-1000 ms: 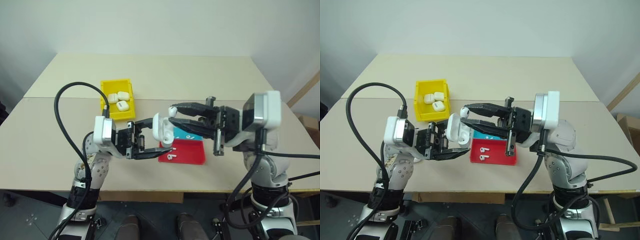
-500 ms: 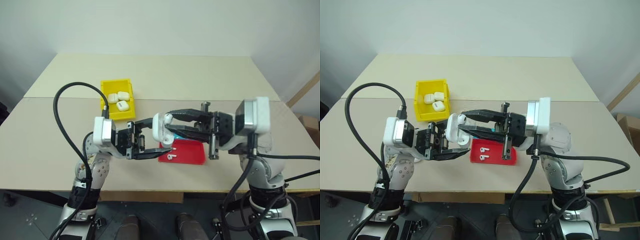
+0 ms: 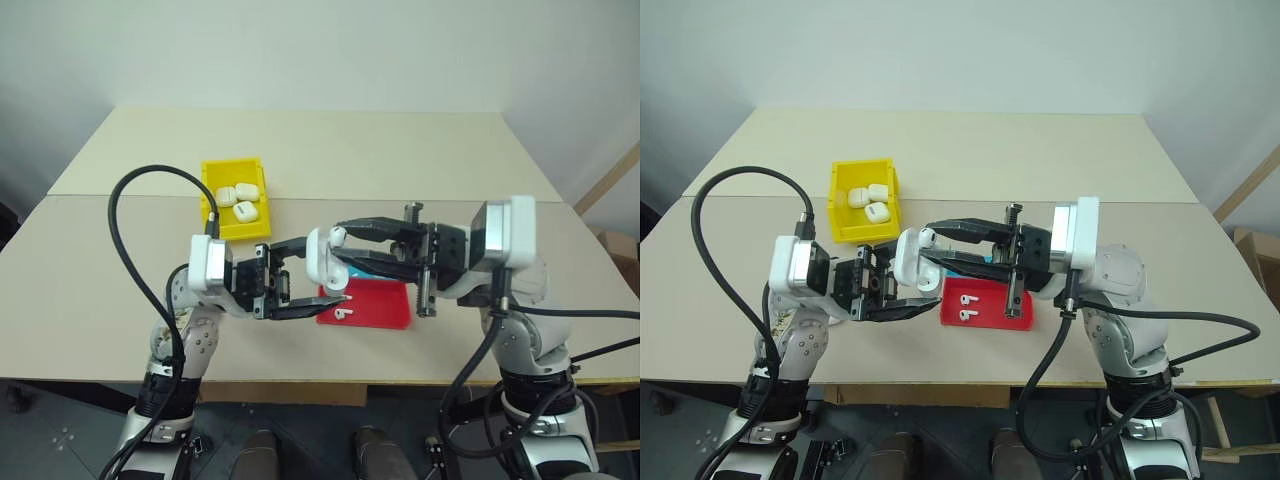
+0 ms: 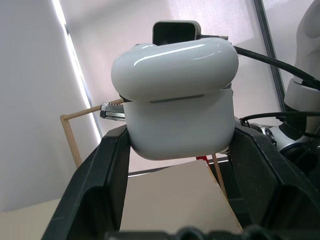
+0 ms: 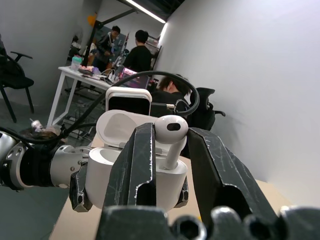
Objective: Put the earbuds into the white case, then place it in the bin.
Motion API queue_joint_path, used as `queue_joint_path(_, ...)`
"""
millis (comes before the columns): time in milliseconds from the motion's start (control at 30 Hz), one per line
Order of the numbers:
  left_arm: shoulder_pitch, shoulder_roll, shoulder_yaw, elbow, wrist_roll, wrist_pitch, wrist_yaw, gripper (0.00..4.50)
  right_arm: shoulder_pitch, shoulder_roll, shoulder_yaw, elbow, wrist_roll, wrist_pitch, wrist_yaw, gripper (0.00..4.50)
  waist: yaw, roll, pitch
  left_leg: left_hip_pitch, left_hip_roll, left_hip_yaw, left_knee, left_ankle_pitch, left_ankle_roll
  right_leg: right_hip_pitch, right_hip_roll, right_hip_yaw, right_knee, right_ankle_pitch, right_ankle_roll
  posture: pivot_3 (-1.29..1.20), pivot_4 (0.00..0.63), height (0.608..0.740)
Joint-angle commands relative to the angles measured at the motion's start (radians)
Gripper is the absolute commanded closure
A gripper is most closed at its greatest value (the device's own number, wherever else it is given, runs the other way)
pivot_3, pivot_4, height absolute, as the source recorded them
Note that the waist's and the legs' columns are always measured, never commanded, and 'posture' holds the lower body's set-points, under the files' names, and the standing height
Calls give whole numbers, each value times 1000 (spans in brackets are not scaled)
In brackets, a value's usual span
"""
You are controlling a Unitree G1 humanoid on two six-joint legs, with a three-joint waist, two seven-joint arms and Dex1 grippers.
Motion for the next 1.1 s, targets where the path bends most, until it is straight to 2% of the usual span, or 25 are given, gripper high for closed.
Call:
queue_joint_path(33, -9, -9, 2, -10, -1, -25, -6, 1778, 0, -3, 6, -4, -20, -61, 29, 3621, 0, 0, 0, 0, 0, 0, 0, 0, 0, 0, 0, 0, 0, 0, 0, 0, 150, 740)
queue_joint_path(67, -9, -10, 2, -9, -2, -26, -8, 1778, 1, -3, 7, -5, -24, -66, 28, 3621, 0, 0, 0, 0, 0, 0, 0, 0, 0, 0, 0, 0, 0, 0, 0, 0, 150, 740)
queue_joint_path(100, -10, -11, 2, -8, -2, -27, -9, 1778, 1, -7, 9, -4, -25, -67, 30, 3344, 0, 0, 0, 0, 0, 0, 0, 0, 0, 0, 0, 0, 0, 0, 0, 0, 150, 740)
queue_joint_path(367, -12, -15, 6, 4, 6, -33, -13, 1778, -6, 2, 15, 13, -61, -124, 13, 712, 0, 0, 0, 0, 0, 0, 0, 0, 0, 0, 0, 0, 0, 0, 0, 0, 150, 740)
queue_joint_path(633, 2, -1, 19, 30, 26, -58, -29, 1778, -15, -51, -40, 15, 0, -73, 6, 712, 0, 0, 0, 0, 0, 0, 0, 0, 0, 0, 0, 0, 0, 0, 0, 0, 150, 740)
queue_joint_path(700, 15, 13, 27, 28, 28, -62, -26, 1778, -20, -93, -65, 16, 27, -32, 0, 712, 1, 0, 0, 0, 0, 0, 0, 0, 0, 0, 0, 0, 0, 0, 0, 0, 150, 740)
queue_joint_path(800, 45, 55, 67, 44, 20, -84, -53, 1778, -74, -224, -77, 73, -25, 64, 0, 712, -2, 1, 0, 0, 0, 1, 0, 0, 0, 0, 0, 1, 0, 0, 0, 0, 150, 740)
queue_joint_path(867, 79, 96, 101, 47, 19, -99, -69, 1778, -151, -316, -45, 150, -73, 175, -8, 712, -5, 1, 1, 1, 0, 1, 0, 0, 0, 0, 0, 1, 0, 0, 0, 0, 150, 740)
queue_joint_path(967, 128, 133, 133, 48, 25, -131, -87, 1778, -268, -389, 5, 253, -95, 332, 6, 712, -4, 2, 1, 1, 1, 2, -1, 0, 0, -1, 1, 1, 0, 0, -1, 0, 150, 740)
queue_joint_path(1033, 197, 164, 161, 33, 38, -160, -97, 1778, -409, -439, 135, 352, -209, 430, 62, 712, -9, 3, 2, 1, 1, 3, -1, 0, 0, -2, 0, 2, 0, 0, -1, 0, 150, 740)
queue_joint_path(1100, 253, 177, 175, 3, 37, -173, -90, 1778, -512, -443, 240, 424, -296, 474, 107, 712, -10, 3, 2, 1, 1, 5, -2, 0, 0, -3, 0, 4, 0, 0, -1, 0, 150, 740)
